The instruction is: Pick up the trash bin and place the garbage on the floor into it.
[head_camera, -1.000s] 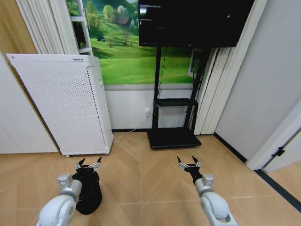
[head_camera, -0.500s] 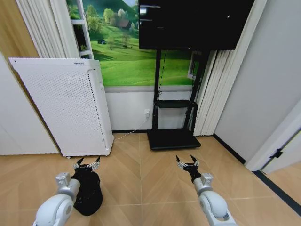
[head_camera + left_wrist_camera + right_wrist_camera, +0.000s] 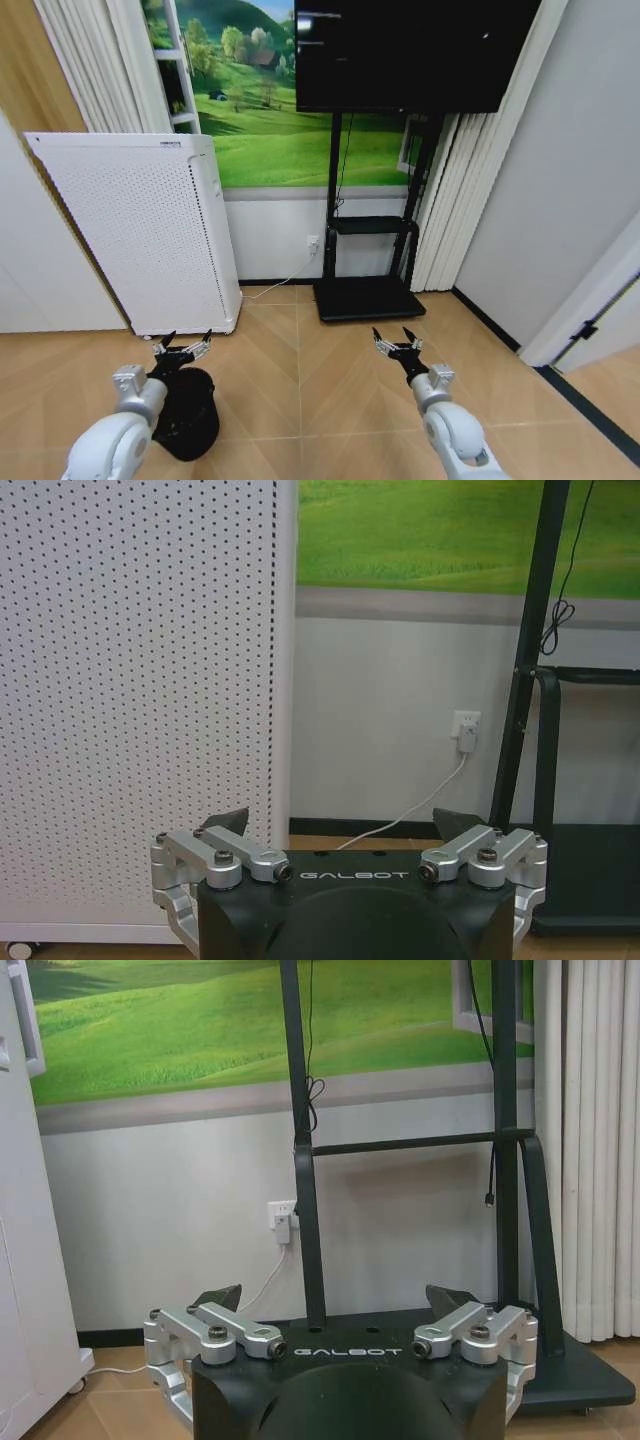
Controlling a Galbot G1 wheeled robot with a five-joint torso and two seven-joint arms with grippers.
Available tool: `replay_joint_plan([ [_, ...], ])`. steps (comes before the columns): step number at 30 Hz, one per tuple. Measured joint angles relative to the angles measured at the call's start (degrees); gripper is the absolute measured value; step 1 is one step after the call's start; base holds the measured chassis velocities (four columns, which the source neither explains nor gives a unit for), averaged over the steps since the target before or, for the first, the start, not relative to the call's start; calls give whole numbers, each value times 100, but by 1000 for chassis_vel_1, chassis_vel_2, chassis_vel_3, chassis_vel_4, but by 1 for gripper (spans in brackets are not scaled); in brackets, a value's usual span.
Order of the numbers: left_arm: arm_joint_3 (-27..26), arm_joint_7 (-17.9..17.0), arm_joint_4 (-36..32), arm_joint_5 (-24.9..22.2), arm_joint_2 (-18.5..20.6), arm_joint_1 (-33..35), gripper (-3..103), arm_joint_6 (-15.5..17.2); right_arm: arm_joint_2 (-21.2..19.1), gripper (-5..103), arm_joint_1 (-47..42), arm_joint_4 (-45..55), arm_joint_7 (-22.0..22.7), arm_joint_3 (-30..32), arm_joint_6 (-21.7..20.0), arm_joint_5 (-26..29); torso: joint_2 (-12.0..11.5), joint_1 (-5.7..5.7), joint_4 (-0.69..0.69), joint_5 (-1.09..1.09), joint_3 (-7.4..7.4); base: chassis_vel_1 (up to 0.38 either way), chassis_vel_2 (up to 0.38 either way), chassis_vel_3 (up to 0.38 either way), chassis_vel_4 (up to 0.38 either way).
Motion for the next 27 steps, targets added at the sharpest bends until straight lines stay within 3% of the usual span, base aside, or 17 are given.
replay_joint_plan([
  [27, -50, -62, -109, -80, -17, 35, 100, 41, -35, 100, -29, 100, 94, 59, -17, 115, 625, 186, 0, 0, 438, 0, 0, 0, 0],
])
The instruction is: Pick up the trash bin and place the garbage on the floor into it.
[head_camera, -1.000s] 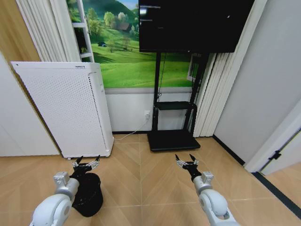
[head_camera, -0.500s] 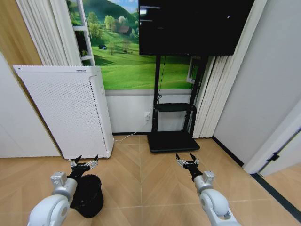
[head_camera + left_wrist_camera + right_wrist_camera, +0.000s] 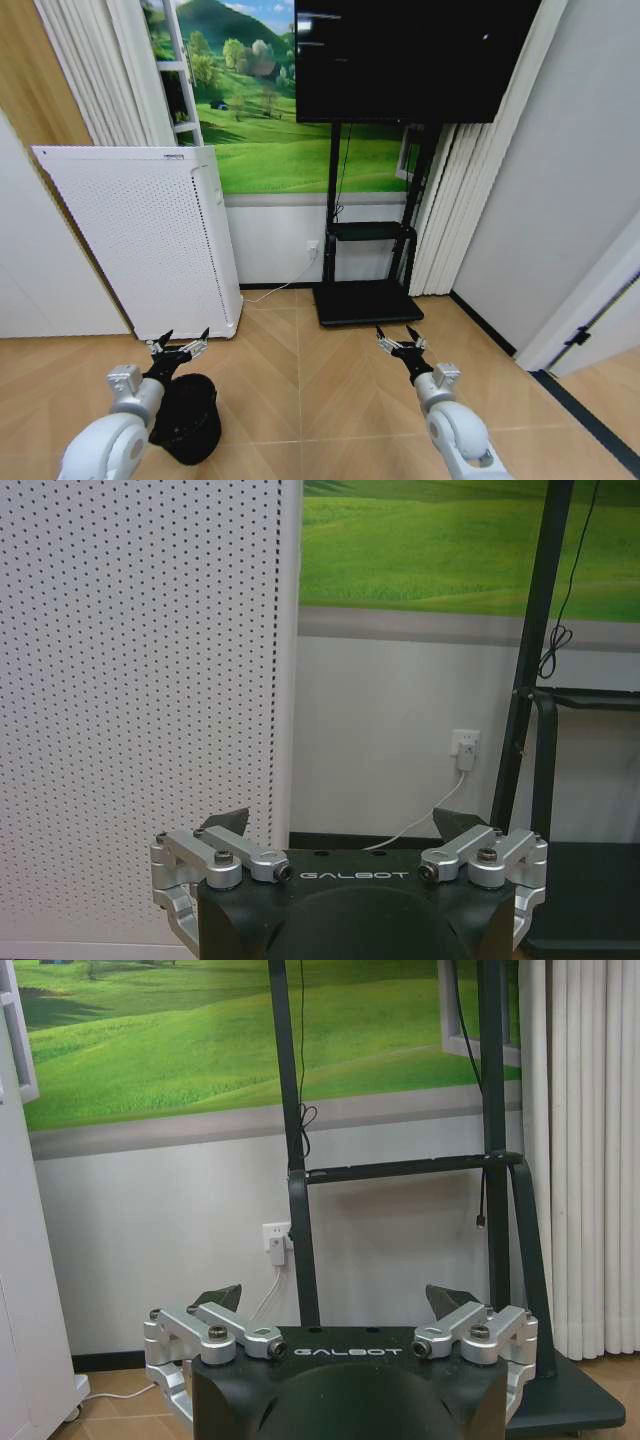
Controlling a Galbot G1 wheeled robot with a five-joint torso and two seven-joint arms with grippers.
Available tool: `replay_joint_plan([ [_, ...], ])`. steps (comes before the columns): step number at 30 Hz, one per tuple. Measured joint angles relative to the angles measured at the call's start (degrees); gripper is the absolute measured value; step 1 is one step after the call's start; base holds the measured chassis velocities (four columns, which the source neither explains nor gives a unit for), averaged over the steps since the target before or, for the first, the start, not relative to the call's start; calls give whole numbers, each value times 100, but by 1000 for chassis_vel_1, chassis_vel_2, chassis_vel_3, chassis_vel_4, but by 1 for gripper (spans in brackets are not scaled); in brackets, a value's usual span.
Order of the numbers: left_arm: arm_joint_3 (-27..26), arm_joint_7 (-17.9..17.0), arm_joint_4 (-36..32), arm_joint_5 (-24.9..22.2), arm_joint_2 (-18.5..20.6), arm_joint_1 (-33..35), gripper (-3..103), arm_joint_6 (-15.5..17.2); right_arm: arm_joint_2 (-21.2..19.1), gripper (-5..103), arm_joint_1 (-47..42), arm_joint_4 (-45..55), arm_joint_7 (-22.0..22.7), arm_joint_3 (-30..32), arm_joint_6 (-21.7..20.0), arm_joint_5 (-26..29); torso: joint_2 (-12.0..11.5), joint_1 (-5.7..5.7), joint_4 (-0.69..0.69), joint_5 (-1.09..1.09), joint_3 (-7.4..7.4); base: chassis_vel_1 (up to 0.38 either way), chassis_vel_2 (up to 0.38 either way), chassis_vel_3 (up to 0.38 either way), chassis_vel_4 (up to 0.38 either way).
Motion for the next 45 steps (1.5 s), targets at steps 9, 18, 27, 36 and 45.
replay_joint_plan([
  [9, -20, 2, -28, -24, 31, -2, 100, 14, 7, 100, 20, 9, -1, -3, 4, 22, 217, 81, 0, 0, 136, 0, 0, 0, 0],
  [18, -23, 29, -57, -27, 41, -8, 100, 18, 8, 100, 48, 4, -7, -16, 6, 34, 431, 155, 0, 0, 276, 0, 0, 0, 0],
  [27, -20, 25, -102, -42, 42, -6, 100, 48, -61, 100, 92, -7, -10, 0, 7, 128, 619, 224, 0, 0, 395, 0, 0, 0, 0],
  [36, 8, 17, -107, -21, 21, -5, 100, 51, -112, 100, 97, -34, -32, 32, 9, 183, 858, 309, 0, 0, 550, 0, 0, 0, 0],
  [45, -14, 10, -144, -16, 15, 15, 100, 58, -139, 100, 133, -43, -41, 29, 10, 228, 1070, 390, 0, 0, 681, 0, 0, 0, 0],
])
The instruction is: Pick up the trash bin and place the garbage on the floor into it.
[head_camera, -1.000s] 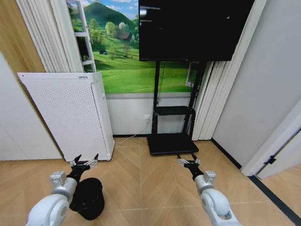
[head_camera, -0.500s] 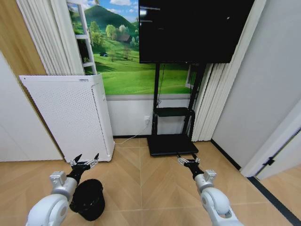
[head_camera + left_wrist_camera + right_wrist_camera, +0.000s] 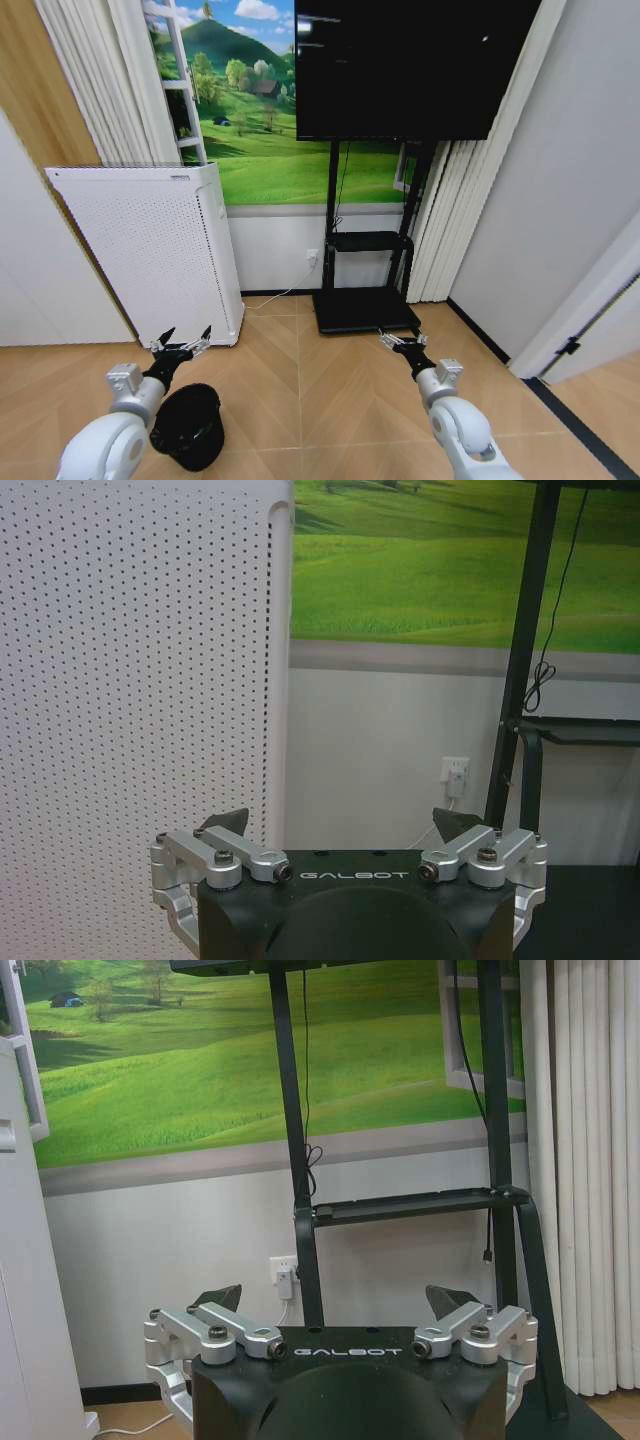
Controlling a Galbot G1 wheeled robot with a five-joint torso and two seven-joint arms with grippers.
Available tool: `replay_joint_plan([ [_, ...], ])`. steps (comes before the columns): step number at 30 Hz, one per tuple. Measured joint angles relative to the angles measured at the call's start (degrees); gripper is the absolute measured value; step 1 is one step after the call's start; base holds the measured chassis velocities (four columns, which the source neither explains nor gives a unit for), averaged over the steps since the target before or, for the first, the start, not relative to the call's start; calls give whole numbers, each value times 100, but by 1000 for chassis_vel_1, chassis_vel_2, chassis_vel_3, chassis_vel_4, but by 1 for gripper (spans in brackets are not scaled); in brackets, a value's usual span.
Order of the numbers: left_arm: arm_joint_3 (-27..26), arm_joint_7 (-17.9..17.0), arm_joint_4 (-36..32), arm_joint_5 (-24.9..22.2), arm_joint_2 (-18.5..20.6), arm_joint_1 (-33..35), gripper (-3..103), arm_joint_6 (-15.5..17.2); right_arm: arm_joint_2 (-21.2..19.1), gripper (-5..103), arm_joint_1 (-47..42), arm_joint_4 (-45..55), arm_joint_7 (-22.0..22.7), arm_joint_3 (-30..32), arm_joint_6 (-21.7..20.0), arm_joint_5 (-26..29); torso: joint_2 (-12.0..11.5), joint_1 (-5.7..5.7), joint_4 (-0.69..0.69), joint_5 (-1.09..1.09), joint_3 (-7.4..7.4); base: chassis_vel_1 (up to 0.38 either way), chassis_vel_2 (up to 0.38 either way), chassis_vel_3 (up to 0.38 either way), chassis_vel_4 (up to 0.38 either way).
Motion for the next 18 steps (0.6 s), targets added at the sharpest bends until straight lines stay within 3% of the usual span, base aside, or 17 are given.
replay_joint_plan([
  [18, -13, -12, -60, -11, -24, 8, 100, -2, -19, 100, -18, 53, -3, 7, 0, 16, 425, 167, 0, 0, 258, 0, 0, 0, 0],
])
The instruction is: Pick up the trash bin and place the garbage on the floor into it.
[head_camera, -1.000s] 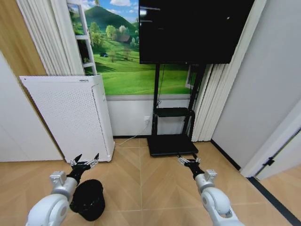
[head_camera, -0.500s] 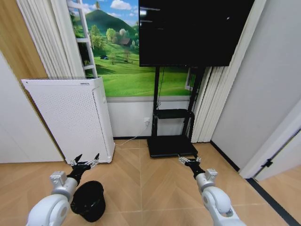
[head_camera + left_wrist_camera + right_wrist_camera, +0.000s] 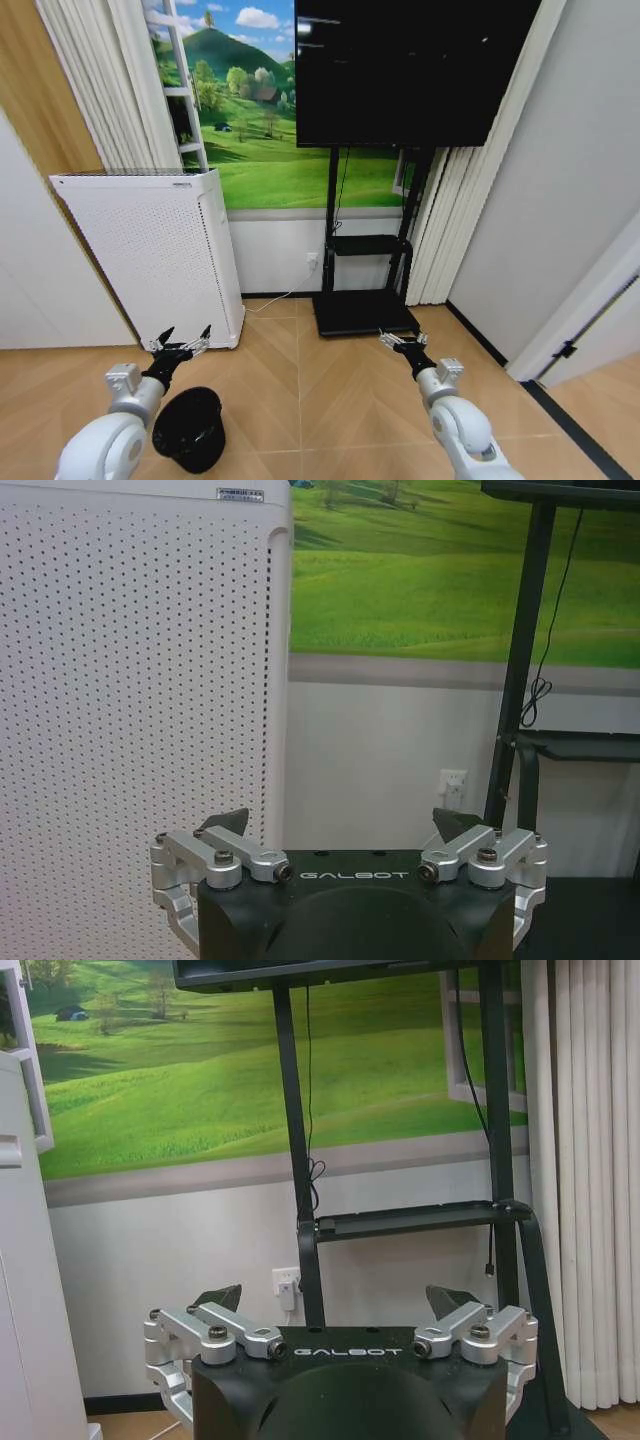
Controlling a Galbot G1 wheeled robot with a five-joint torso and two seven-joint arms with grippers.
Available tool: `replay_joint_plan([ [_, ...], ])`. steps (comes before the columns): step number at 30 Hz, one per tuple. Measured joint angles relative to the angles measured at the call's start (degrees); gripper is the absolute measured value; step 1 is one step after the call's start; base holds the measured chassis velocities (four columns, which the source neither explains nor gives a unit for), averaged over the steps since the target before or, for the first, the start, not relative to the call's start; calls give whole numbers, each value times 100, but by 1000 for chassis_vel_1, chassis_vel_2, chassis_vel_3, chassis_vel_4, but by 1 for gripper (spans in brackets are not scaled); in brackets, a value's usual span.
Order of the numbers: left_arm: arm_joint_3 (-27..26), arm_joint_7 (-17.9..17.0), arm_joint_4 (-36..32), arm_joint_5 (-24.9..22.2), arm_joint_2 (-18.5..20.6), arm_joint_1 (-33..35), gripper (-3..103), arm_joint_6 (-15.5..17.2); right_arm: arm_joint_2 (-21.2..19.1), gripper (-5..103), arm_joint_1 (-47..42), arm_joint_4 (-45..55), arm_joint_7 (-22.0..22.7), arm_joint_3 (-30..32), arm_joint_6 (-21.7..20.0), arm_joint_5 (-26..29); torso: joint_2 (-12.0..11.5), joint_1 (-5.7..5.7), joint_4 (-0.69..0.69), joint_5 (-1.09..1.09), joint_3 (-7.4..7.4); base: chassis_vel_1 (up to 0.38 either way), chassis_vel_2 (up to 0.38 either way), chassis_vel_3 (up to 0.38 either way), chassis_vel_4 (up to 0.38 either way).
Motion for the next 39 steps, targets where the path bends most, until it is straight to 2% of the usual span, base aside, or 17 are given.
replay_joint_plan([
  [39, -30, -33, 22, -28, -41, -2, 100, -5, -80, 100, 46, 4, -2, -35, -71, 81, 949, 391, 0, 0, 556, 0, 0, 0, 0],
])
